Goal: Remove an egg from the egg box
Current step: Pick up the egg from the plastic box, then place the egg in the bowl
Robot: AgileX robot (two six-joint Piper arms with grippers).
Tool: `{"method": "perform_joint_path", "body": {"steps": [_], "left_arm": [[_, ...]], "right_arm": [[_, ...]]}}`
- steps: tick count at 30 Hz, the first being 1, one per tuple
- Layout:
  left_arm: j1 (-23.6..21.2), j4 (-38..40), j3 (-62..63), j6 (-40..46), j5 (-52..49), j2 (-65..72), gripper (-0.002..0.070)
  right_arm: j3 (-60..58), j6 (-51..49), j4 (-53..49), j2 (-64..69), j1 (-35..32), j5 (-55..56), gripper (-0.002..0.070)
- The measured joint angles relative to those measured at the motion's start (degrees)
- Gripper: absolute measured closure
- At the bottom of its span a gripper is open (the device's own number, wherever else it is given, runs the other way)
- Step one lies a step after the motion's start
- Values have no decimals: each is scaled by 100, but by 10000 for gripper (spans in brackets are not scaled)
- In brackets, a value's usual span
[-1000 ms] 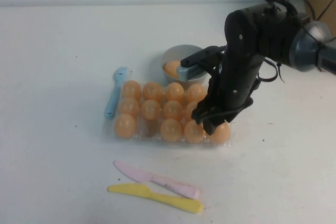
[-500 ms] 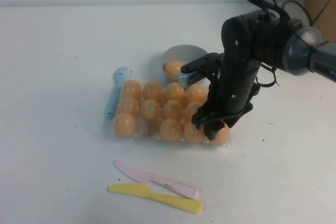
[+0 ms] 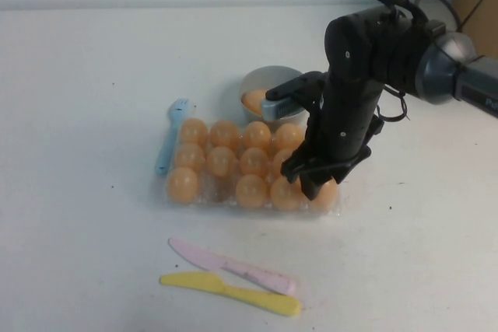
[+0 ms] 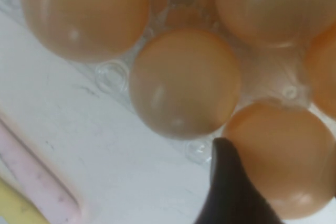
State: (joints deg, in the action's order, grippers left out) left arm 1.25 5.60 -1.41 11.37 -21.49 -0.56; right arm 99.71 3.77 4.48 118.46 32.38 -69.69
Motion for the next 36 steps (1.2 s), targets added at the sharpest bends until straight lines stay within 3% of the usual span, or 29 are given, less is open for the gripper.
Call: {"method": "perform_joint_path", "body": {"steps": [19, 29, 36], "left_arm": [[0, 0, 0, 0, 0, 0, 680], [0, 0, 0, 0, 0, 0, 680], [0, 0, 0, 0, 0, 0, 680]], "right_arm": [[923, -56, -448, -507, 0, -33, 335], [1272, -70, -782, 79, -147, 1942, 335], [1696, -80, -786, 990, -290, 2372, 287]]}}
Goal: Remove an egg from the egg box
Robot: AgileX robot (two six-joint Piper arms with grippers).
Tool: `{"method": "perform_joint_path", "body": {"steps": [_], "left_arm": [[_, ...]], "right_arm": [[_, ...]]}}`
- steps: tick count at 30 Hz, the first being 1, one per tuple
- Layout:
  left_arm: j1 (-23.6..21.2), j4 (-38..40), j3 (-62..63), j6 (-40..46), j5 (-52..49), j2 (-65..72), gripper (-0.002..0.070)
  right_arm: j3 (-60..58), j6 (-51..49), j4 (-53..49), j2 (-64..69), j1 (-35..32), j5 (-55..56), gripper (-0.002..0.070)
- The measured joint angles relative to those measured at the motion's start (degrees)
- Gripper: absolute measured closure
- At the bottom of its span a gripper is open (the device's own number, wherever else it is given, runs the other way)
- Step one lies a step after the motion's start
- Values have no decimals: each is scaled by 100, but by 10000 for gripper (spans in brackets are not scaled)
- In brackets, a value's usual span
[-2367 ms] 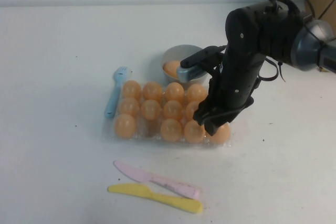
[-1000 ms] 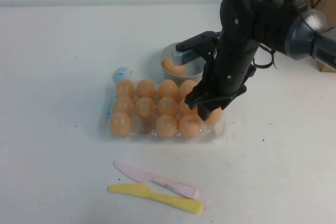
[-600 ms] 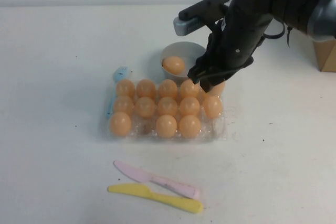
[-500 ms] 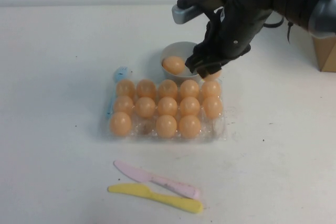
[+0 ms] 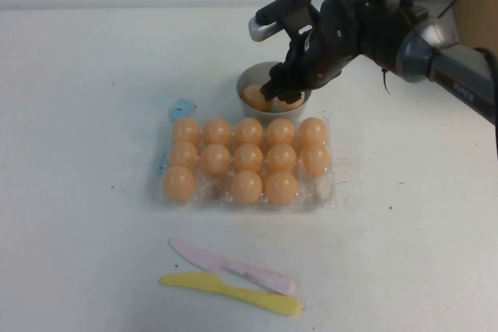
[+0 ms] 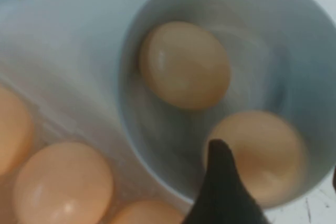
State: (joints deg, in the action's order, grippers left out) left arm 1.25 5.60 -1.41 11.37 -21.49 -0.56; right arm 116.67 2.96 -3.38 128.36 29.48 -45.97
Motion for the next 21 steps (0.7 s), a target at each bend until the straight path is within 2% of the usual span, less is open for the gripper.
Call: {"method": "perform_joint_path", "body": {"steps": [7, 10, 13, 17, 21], "left_arm": [[0, 0, 0, 0, 0, 0, 680], [0, 0, 0, 0, 0, 0, 680], [0, 0, 0, 0, 0, 0, 680], [0, 0, 0, 0, 0, 0, 680], [0, 0, 0, 0, 0, 0, 680]], "right_arm": [[134, 5, 0, 100, -64, 23, 281], [134, -3, 77, -11, -73, -23, 307], [101, -84, 301, -281, -73, -37, 402], [-537, -217, 369, -1075, 35, 662, 615], [-2140, -296, 369, -2196, 216, 2140, 676]]}}
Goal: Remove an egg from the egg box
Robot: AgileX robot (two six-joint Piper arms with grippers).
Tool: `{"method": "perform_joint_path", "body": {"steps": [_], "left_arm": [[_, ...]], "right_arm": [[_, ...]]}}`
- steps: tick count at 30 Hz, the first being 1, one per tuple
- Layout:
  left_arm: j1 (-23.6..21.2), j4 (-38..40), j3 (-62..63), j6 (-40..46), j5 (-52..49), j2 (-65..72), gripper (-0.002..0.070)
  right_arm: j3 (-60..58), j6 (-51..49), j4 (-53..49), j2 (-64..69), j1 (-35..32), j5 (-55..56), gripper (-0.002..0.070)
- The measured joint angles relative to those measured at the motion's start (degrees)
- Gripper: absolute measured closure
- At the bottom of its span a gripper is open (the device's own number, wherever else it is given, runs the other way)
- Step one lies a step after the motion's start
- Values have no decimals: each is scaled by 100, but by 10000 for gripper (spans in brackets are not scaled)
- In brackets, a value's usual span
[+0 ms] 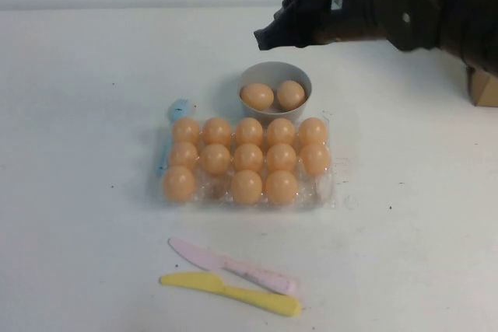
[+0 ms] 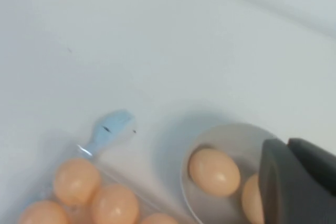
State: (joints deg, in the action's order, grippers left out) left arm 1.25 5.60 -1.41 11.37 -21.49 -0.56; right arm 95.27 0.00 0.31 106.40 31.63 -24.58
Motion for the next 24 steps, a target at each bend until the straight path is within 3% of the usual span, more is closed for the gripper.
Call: {"method": "perform_joint_path", "body": {"steps": [3, 7, 18, 24], "left_arm": [[0, 0, 0, 0, 0, 0, 680], [0, 0, 0, 0, 0, 0, 680], [0, 0, 0, 0, 0, 0, 680], [0, 0, 0, 0, 0, 0, 680]], "right_arm": [[-1380, 0, 20, -938, 103, 1170, 687], [-2931, 0, -198, -2218, 129, 1926, 691], [-5405, 0, -653, -5287, 129, 1705, 692], [-6400, 0, -688, -6260, 129, 1757, 693]]}}
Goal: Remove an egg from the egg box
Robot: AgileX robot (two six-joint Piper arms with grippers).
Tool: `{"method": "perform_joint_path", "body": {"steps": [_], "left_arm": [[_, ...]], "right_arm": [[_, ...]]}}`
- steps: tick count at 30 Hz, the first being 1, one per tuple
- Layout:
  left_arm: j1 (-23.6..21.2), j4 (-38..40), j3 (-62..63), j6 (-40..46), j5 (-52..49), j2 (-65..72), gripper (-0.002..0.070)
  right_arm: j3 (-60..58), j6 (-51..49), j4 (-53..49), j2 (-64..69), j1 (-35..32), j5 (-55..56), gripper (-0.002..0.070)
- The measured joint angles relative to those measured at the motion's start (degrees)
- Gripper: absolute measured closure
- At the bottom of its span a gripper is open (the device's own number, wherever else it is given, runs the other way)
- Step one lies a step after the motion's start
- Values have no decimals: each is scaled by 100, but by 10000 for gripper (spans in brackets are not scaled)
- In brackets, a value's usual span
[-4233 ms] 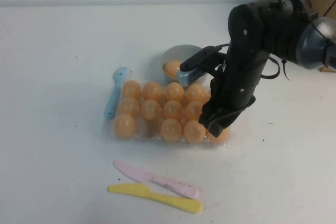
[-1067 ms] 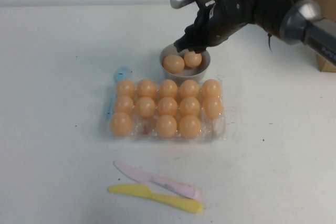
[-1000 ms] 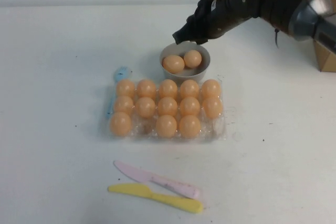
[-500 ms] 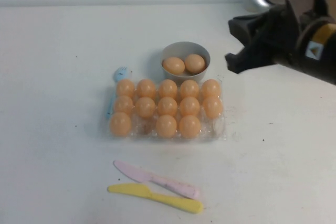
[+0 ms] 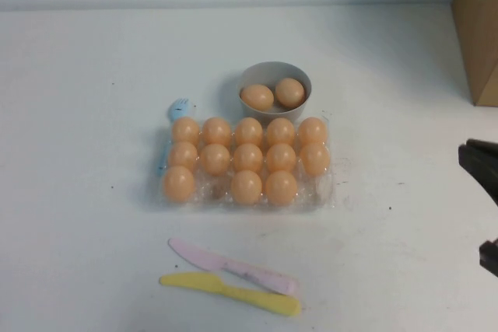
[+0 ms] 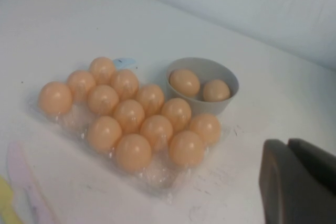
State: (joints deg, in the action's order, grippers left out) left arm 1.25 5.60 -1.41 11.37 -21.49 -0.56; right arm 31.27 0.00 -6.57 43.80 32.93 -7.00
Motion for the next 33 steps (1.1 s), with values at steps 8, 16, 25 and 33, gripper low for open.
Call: {"method": "perform_joint_path", "body": {"steps": [8, 16, 25, 33], "left_arm": [[0, 0, 0, 0, 0, 0, 679], [0, 0, 0, 0, 0, 0, 680], [0, 0, 0, 0, 0, 0, 680], [0, 0, 0, 0, 0, 0, 680]], "right_arm": [[-523, 0, -24, -383, 0, 150, 693], [-1058, 0, -25, -639, -35, 467, 693], [-2127, 0, -14, -2479, -1606, 432, 694], [-2926, 0, 420, -3835, -3232, 407, 694]]}}
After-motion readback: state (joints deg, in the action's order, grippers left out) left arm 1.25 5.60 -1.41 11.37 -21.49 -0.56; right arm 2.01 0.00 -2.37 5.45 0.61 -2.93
